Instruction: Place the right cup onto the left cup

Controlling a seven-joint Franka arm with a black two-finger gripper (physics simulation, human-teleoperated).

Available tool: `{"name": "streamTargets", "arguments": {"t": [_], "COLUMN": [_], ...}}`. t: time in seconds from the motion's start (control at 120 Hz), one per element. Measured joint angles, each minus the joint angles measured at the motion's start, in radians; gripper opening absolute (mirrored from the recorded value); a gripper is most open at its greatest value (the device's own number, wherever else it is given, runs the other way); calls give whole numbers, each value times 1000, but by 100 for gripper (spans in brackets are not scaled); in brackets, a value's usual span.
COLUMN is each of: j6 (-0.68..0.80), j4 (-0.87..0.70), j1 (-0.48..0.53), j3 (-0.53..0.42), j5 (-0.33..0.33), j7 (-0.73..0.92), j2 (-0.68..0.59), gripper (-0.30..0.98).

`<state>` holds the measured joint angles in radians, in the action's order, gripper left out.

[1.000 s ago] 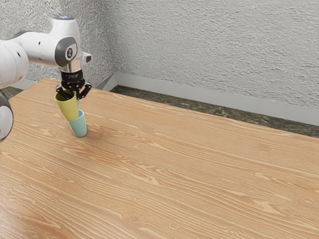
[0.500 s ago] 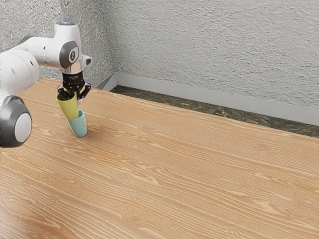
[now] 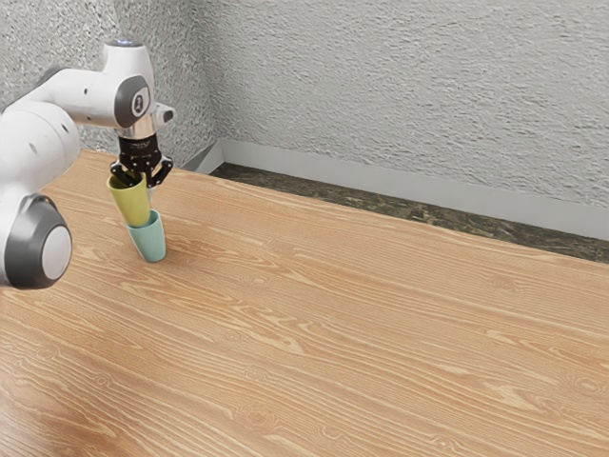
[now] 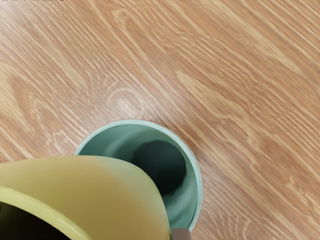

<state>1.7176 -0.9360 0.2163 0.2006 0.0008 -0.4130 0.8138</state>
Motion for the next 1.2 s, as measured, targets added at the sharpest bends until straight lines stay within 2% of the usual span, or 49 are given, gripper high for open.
{"name": "streamTargets", "arguments": {"t": [0.4, 0.617, 0.833, 0.967, 1.042, 1.133, 1.2], "j6": [-3, 0, -13, -67, -96, -119, -127], "j4": [38, 37, 38, 29, -78, -328, -449], "j1": [0, 0, -4, -25, -72, -200, -332], "j3": [0, 2, 2, -3, -6, 3, 9], "j5": [-4, -34, -42, -39, -40, -31, 8], "j7": [23, 30, 34, 50, 98, 167, 214], "j2": [24, 29, 3, -130, -278, -526, -672], "gripper": [-9, 35, 55, 61, 63, 64, 65]}}
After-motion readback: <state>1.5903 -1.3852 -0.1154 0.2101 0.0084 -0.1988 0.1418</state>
